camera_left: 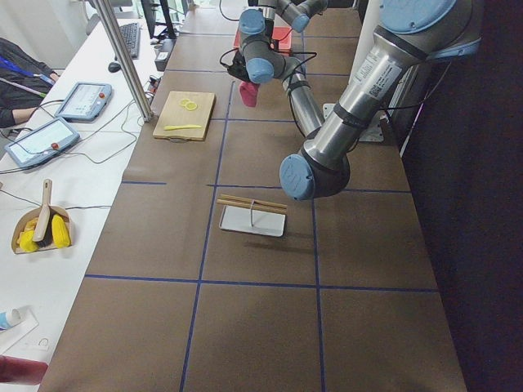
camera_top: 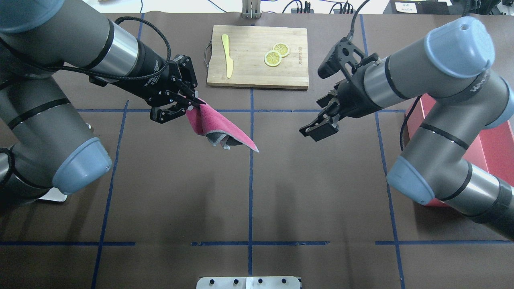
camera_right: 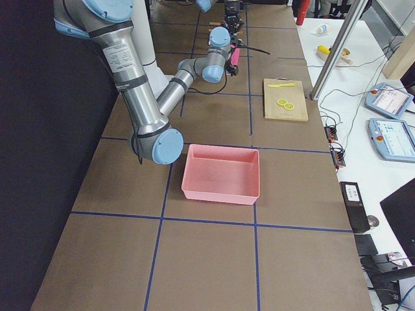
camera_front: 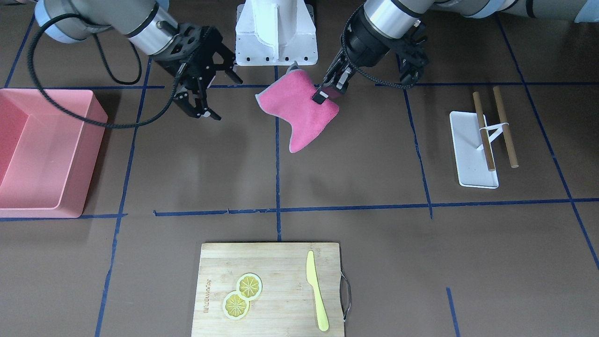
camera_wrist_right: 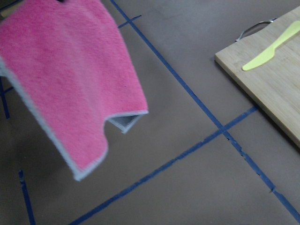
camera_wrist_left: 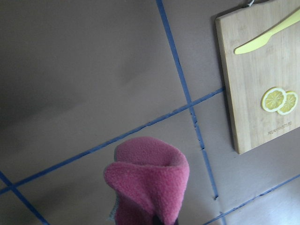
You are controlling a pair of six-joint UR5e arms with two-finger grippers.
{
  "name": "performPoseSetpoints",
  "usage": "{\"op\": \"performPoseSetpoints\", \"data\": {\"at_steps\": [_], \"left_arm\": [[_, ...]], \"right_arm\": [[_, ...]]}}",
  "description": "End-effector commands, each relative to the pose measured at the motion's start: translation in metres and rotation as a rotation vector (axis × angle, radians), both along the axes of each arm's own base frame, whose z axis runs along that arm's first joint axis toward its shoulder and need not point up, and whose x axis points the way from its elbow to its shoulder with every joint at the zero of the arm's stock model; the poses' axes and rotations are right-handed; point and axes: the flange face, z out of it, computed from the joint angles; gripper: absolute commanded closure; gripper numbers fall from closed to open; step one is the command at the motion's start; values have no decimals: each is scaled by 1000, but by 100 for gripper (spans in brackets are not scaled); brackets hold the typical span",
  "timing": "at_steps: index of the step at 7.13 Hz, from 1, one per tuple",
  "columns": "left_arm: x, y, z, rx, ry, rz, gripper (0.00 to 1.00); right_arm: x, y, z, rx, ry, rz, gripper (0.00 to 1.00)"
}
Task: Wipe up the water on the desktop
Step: 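Grasp the hanging pink towel with the right gripper beside the left gripper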
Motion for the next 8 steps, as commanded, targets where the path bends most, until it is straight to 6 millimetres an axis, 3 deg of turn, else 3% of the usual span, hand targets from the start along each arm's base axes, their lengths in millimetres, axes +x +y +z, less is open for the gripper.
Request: {"op": "performPoseSetpoints", "data": {"at_steps": [1, 3, 6, 7, 8], "left_arm": [[7, -5, -6, -39, 16, -17, 98], [28, 21, -12, -30, 29, 39, 98], [31, 32, -21, -47, 93, 41, 98], [31, 32, -21, -45, 94, 41, 98], [31, 32, -21, -44, 92, 41, 98]], "right_arm": [[-29, 32, -18, 48, -17, 24, 1], [-37, 38, -25, 63, -24, 40, 1], [-38, 37, -23, 60, -20, 40, 1], [-39, 37, -21, 62, -16, 34, 21], [-38, 37, -20, 54, -18, 31, 65]]}}
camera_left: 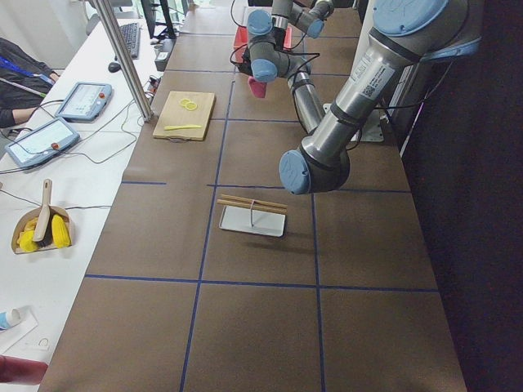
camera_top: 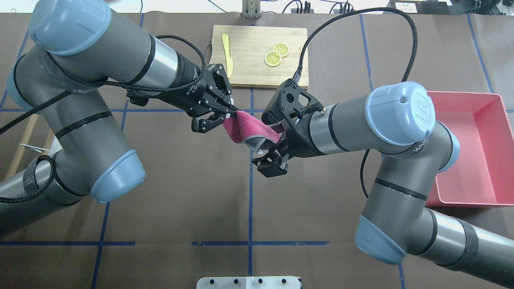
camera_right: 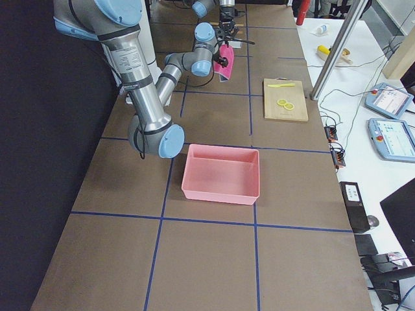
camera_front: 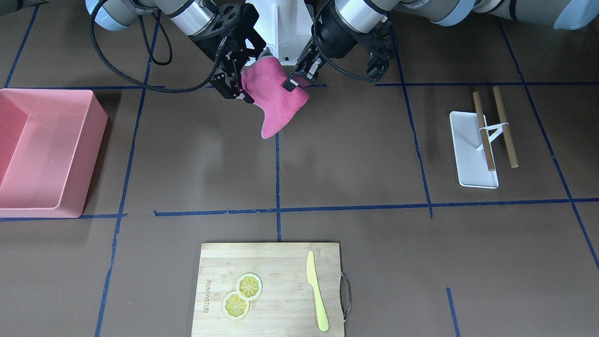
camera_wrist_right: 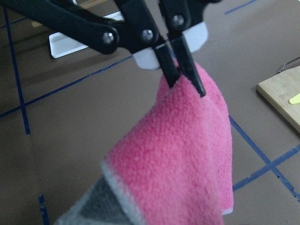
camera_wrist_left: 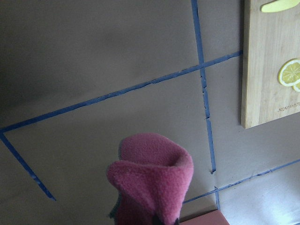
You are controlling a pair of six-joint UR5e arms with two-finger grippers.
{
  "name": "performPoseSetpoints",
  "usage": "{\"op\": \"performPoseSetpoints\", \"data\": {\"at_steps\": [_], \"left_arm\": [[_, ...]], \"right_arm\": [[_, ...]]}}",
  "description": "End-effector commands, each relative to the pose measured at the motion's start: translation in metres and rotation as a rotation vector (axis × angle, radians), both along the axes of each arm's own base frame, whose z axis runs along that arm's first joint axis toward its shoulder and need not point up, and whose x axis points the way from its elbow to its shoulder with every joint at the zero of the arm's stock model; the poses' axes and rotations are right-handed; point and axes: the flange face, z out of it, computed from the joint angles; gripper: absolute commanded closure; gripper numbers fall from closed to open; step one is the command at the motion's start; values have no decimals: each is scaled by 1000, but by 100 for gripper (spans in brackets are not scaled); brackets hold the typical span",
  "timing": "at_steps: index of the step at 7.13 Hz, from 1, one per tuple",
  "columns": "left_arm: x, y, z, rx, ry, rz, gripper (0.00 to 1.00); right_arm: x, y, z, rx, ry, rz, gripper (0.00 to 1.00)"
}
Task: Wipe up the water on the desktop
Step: 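Grasp the hanging pink towel with the right gripper beside the left gripper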
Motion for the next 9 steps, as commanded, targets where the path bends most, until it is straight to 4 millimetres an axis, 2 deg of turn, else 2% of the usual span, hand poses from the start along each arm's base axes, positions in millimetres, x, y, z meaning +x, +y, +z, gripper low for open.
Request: {"op": "performPoseSetpoints", "data": {"at_steps": [1, 2, 5, 6, 7, 8, 9], "left_arm": [[0, 1, 0, 2, 1, 2, 97], [0, 1, 0, 2, 1, 2, 97], [-1, 1, -1, 7, 3, 3, 96], [-2, 1, -1, 10, 6, 2, 94], [-1, 2, -1, 15, 5, 4, 87], [-5, 4, -2, 59, 22, 7, 37], [-10, 6, 1, 194, 16, 28, 0]], "right_arm": [[1, 0, 5, -10, 5, -5, 96], [1, 1, 4, -14, 3, -20, 100], [3, 3, 1, 3, -27, -29, 100], [3, 3, 1, 5, -27, -30, 100], [4, 3, 0, 6, -28, -28, 100], [5, 2, -1, 7, -29, -27, 100], [5, 1, 2, 5, -24, -25, 100]]}}
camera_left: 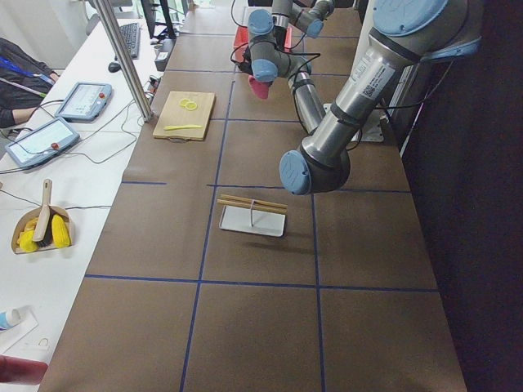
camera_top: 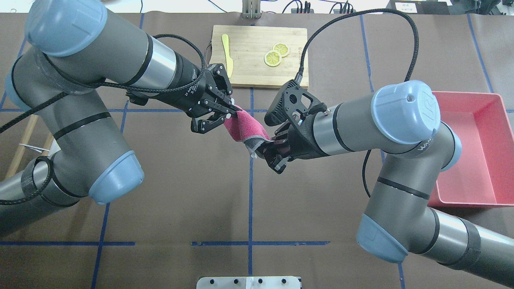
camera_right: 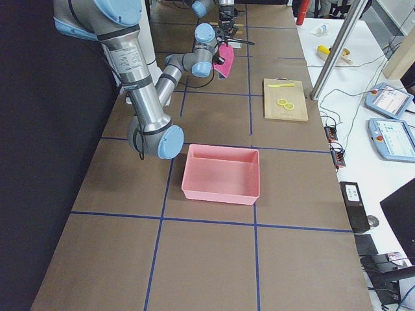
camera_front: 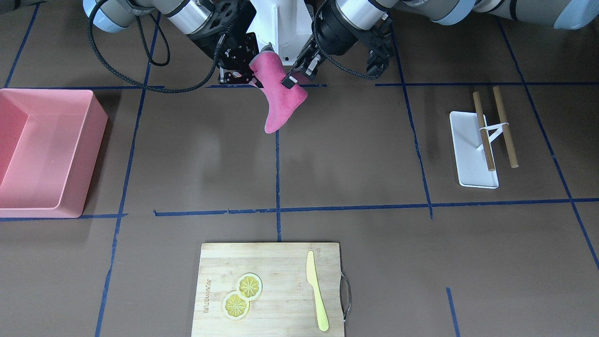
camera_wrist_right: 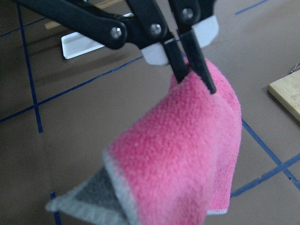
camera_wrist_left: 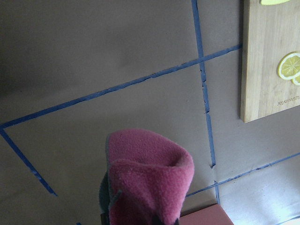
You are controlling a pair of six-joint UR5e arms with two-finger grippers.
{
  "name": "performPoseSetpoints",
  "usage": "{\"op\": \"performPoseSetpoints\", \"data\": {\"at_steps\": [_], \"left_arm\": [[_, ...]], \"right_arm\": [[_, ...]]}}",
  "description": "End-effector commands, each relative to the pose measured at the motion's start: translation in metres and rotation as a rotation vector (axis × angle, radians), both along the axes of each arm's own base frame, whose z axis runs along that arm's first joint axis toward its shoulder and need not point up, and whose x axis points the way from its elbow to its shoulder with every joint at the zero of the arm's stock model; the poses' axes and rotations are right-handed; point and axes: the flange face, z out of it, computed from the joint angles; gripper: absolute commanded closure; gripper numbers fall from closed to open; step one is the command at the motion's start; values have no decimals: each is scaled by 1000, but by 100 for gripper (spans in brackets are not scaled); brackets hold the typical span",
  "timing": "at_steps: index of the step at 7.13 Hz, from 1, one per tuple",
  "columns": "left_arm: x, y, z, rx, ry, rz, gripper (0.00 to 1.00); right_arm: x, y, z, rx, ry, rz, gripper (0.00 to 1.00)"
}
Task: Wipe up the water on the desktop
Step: 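Grasp the hanging pink towel with the right gripper beside the left gripper, then open the left gripper and withdraw it while the right gripper holds the towel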
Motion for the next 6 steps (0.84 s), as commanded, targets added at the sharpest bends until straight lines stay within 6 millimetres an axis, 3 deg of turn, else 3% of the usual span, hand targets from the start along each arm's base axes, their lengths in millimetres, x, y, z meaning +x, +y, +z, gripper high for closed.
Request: {"op": "performPoseSetpoints", "data": {"at_steps": [1, 2, 6], "left_arm": [[-6, 3, 14, 154, -16, 25, 0], [-11, 4, 22, 233, -33, 32, 0], [-51, -3, 92, 672, -181, 112, 0]], "right_arm": [[2, -3, 5, 2, 9, 5, 100], [5, -7, 6, -3, 17, 14, 100], [21, -47, 45, -124, 194, 80, 100]]}}
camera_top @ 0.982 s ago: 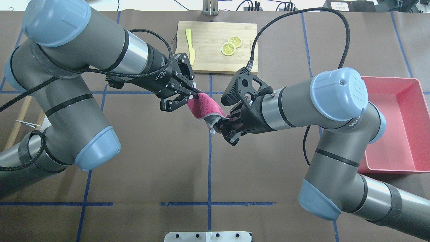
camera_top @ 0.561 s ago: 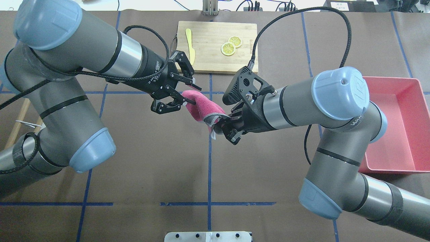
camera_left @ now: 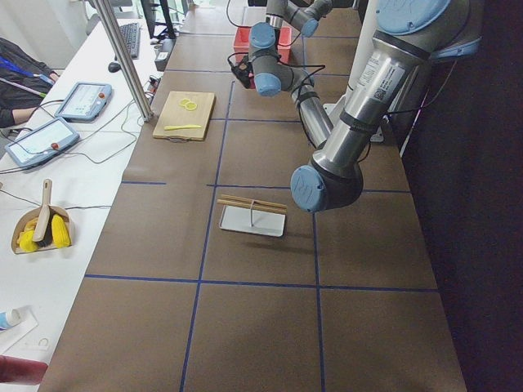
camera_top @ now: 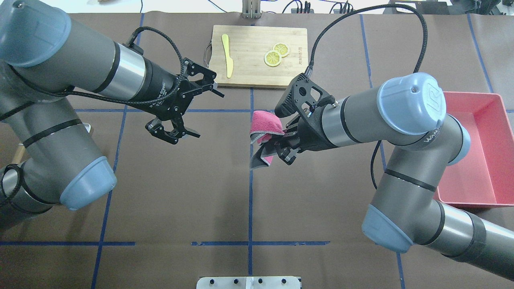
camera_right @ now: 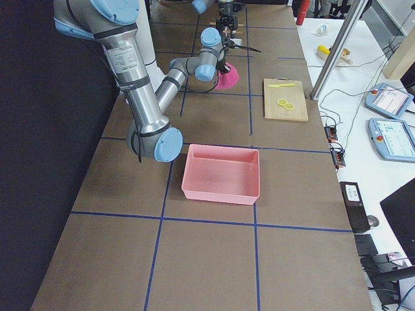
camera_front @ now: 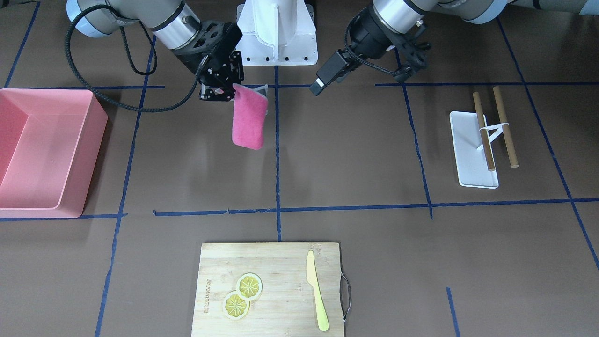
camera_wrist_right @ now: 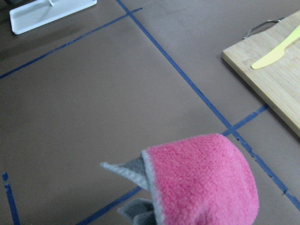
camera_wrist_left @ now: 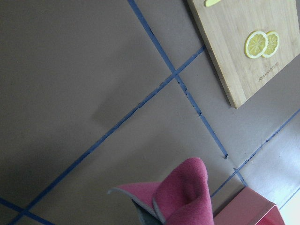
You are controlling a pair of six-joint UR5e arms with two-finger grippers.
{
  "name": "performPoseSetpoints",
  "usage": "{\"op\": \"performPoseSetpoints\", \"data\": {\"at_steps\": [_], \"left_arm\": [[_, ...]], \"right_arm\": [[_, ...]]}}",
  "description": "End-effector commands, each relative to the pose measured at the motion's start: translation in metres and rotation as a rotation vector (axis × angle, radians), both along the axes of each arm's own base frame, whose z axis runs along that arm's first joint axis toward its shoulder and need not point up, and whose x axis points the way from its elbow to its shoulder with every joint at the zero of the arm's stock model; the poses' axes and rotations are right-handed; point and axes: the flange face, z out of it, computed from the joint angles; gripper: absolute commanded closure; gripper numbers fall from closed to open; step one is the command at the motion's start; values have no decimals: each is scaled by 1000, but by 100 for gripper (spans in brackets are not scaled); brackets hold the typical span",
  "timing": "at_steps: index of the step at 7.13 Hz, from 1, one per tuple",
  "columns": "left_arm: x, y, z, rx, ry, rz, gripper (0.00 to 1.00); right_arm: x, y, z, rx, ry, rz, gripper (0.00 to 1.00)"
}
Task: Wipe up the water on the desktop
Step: 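Open the left gripper and withdraw it while the right gripper holds the towel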
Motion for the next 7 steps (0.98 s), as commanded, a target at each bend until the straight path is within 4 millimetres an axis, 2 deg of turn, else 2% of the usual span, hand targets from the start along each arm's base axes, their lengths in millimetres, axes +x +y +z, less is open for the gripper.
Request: {"op": "performPoseSetpoints", "data": {"at_steps": [1, 2, 3, 4, 5, 7], "left_arm": [[-19, -9, 46, 290, -134, 79, 0], [-25, -12, 86, 414, -234, 155, 0], [-45, -21, 125, 522, -327, 219, 0], [-65, -29, 155, 622, -410, 299, 0], [-87, -36, 183, 701, -480, 374, 0], [-156, -33, 266, 839, -578, 518, 0]], "right_arm": [[16, -24, 14, -72, 90, 39, 100], [24, -32, 17, -107, 118, 42, 100], [27, -36, 21, -155, 160, 34, 100], [30, -40, 25, -205, 201, 30, 100], [32, -42, 26, -262, 246, 33, 100], [42, -43, 34, -341, 333, 48, 100]]}}
